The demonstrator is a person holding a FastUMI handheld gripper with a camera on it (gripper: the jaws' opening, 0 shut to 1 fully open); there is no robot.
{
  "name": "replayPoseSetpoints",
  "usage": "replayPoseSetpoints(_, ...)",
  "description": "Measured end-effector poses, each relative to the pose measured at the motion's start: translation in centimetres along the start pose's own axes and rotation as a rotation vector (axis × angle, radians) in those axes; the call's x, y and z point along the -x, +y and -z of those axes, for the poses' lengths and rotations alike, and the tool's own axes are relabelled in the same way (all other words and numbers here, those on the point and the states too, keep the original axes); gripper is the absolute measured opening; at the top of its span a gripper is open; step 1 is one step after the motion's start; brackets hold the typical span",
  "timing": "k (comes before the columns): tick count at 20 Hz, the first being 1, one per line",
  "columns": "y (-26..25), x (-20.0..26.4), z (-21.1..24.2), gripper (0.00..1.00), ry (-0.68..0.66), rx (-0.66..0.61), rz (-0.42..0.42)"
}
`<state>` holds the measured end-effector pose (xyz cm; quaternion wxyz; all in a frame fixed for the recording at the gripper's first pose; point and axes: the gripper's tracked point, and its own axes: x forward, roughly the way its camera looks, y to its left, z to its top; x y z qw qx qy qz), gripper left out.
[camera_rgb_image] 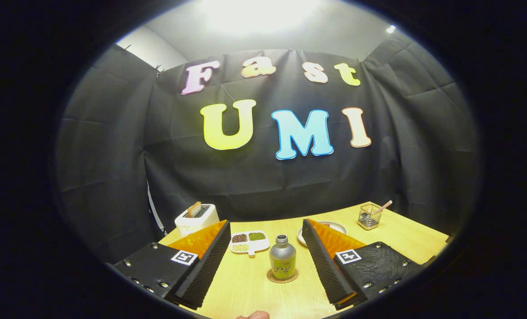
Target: Take the bottle from table, then pour the juice into the cup, finally place the bottle on the coaster
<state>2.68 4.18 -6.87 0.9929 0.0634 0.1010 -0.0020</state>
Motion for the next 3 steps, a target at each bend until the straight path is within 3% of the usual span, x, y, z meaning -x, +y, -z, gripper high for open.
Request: replayPoseSetpoints(3,0.41,0.81,-0.53,0.98,-0.009,0.022,-0.009)
